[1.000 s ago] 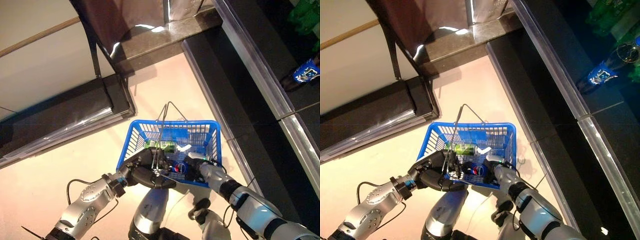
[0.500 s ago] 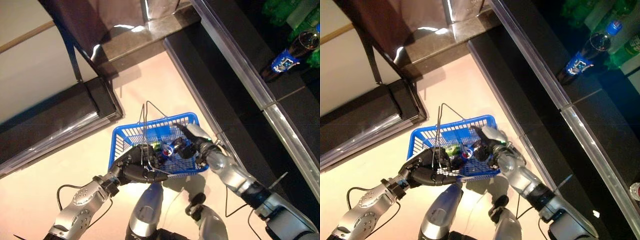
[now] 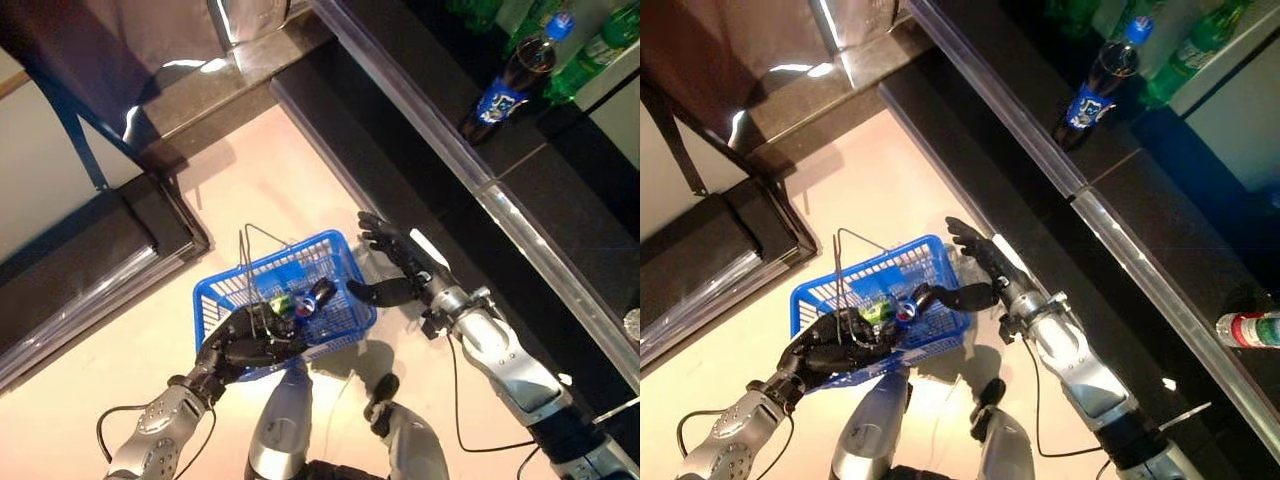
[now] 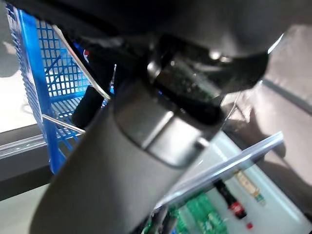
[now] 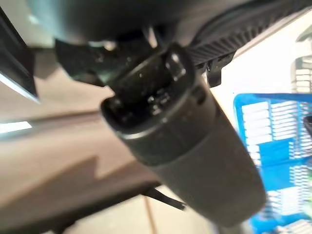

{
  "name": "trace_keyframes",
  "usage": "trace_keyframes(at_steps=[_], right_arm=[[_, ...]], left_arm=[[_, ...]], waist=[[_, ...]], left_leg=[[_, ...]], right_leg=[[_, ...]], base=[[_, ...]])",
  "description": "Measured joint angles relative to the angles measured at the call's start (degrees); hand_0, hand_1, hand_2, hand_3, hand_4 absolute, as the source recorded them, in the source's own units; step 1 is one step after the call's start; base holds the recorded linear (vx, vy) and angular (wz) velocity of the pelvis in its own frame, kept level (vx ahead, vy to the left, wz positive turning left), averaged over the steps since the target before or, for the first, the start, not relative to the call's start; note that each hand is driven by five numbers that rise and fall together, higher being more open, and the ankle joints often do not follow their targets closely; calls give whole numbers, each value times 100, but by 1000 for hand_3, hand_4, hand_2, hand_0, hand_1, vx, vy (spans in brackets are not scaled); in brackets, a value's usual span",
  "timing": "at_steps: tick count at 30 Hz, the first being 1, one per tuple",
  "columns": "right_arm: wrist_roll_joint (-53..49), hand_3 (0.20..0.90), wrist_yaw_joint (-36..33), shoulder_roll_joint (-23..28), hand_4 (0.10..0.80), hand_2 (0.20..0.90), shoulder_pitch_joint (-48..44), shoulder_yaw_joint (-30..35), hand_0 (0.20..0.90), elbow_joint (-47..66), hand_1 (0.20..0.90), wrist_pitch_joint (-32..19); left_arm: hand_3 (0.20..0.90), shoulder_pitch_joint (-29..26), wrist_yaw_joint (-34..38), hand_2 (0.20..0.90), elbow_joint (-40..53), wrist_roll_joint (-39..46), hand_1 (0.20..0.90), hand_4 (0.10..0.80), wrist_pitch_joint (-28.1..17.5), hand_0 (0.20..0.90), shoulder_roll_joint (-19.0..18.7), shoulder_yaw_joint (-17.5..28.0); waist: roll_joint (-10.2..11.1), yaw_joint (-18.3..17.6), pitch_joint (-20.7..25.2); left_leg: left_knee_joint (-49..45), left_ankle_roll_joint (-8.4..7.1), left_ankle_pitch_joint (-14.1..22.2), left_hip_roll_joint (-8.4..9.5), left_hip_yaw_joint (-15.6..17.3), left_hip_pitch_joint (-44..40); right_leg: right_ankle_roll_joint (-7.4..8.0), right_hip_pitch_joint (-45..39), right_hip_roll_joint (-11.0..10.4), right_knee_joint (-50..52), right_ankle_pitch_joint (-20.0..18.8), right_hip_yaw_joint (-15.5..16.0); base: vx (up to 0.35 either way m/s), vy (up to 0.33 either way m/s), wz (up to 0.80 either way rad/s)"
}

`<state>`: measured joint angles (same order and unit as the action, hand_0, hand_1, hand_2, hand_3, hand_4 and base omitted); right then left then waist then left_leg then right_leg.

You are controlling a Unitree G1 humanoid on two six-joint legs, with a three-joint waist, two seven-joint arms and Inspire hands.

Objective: Pick up the drink and place into the basket.

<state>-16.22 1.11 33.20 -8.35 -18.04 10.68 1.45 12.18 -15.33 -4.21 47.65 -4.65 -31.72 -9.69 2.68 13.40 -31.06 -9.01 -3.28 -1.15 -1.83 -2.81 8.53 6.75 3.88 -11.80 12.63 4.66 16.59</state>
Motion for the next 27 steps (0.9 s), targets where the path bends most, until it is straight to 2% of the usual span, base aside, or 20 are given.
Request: trace_keyframes(at_steps=[2, 4, 7, 10, 12, 14, 16, 19, 20, 21, 23, 26, 27], right_arm=[[-66, 900, 33, -49, 800, 900, 285, 164, 900, 74, 900, -81], [-72, 900, 89, -287, 800, 900, 649, 343, 900, 61, 900, -123], [-14, 900, 151, -318, 800, 900, 1191, 402, 900, -51, 900, -138], [52, 900, 206, -629, 800, 900, 1615, 492, 900, -723, 900, -169], [86, 900, 188, -921, 800, 900, 1774, 455, 900, -1672, 900, -118], [179, 900, 131, -1150, 800, 900, 1834, 390, 900, -2654, 900, -35], [223, 900, 16, -1269, 800, 900, 1958, 349, 900, -3206, 900, 108], [201, 900, -253, -1708, 800, 900, 1893, 459, 900, -4571, 900, 199], [153, 900, -356, -1933, 800, 900, 1813, 639, 900, -5394, 900, 150], [26, 900, -420, -1983, 800, 900, 1810, 670, 900, -5711, 900, 201], [-206, 900, -417, -2166, 800, 900, 1744, 1018, 900, -6314, 900, -21], [-215, 900, -412, -2235, 800, 900, 1668, 1130, 900, -6816, 900, -280], [-264, 900, -397, -2244, 800, 900, 1662, 1187, 900, -7015, 900, -364]], left_arm=[[200, 43, 204, 300, -142, -92, 300, 100, -144, 300, 96, 16], [200, 116, 565, 300, -496, -437, 300, 100, -309, 300, 270, 154], [200, 265, 1091, 300, -967, -743, 300, 100, -316, 300, 353, 273], [200, 371, 1381, 300, -1515, -838, 300, 100, -319, 300, 462, 395], [200, 253, 1507, 300, -2309, -807, 300, 100, -323, 300, 713, 476], [200, 76, 1555, 300, -3082, -724, 300, 100, -326, 300, 1030, 591], [200, 0, 1681, 300, -3453, -543, 300, 100, -333, 300, 1267, 653], [200, -193, 1723, 300, -4414, -352, 300, 100, -358, 300, 1604, 871], [200, -325, 1733, 300, -4912, -215, 300, 100, -364, 300, 1712, 902], [200, -353, 1760, 300, -5043, -119, 300, 100, -362, 300, 1777, 915], [200, -373, 1782, 300, -5384, -89, 300, 100, -394, 300, 1888, 1045], [200, -463, 1860, 300, -6001, -54, 300, 100, -396, 300, 1959, 1189], [200, -457, 1884, 300, -6142, -8, 300, 100, -396, 300, 1961, 1321]], waist=[[88, -70, 24], [236, -137, 61], [431, -453, 163], [665, -754, 330], [742, -919, 601], [753, -1100, 893], [713, -1225, 1038], [551, -1395, 1480], [447, -1422, 1679], [390, -1442, 1774], [325, -1575, 1925], [262, -1693, 2171], [290, -1669, 2236]], left_leg=[[31, 13, 12, -24, 91, -64], [173, 28, 27, -69, 329, -302], [239, 56, 86, -94, 546, -503], [418, 64, 100, -103, 782, -749], [544, 72, 105, -114, 961, -869], [682, 77, 103, -120, 1066, -977], [803, 80, 97, -114, 1204, -1139], [963, 82, 94, -104, 1345, -1317], [1040, 87, 98, -101, 1450, -1416], [1083, 90, 101, -106, 1494, -1460], [1107, 97, 105, -79, 1577, -1505], [1218, 103, 112, -100, 1698, -1625], [1319, 97, 110, -110, 1877, -1771]], right_leg=[[9, -45, 29, -98, -51, -95], [25, -141, 79, -229, -136, -316], [48, -284, 108, -445, -261, -498], [73, -386, 135, -642, -354, -766], [92, -444, 158, -832, -453, -888], [102, -502, 165, -1029, -548, -971], [113, -575, 179, -1128, -592, -1082], [131, -654, 191, -1259, -629, -1209], [137, -687, 192, -1287, -634, -1269], [144, -677, 186, -1290, -638, -1278], [158, -664, 181, -1290, -649, -1351], [174, -619, 180, -1291, -669, -1413], [174, -602, 182, -1292, -730, -1396]], base=[[36, 27, -26], [33, 38, -49], [16, 62, -41], [17, 70, -43], [7, 78, -43], [9, 78, -35], [10, 92, -29], [7, 109, -27], [-2, 99, -33], [-1, 87, -30], [15, 65, -24], [11, 20, -28], [-5, -28, -59]])
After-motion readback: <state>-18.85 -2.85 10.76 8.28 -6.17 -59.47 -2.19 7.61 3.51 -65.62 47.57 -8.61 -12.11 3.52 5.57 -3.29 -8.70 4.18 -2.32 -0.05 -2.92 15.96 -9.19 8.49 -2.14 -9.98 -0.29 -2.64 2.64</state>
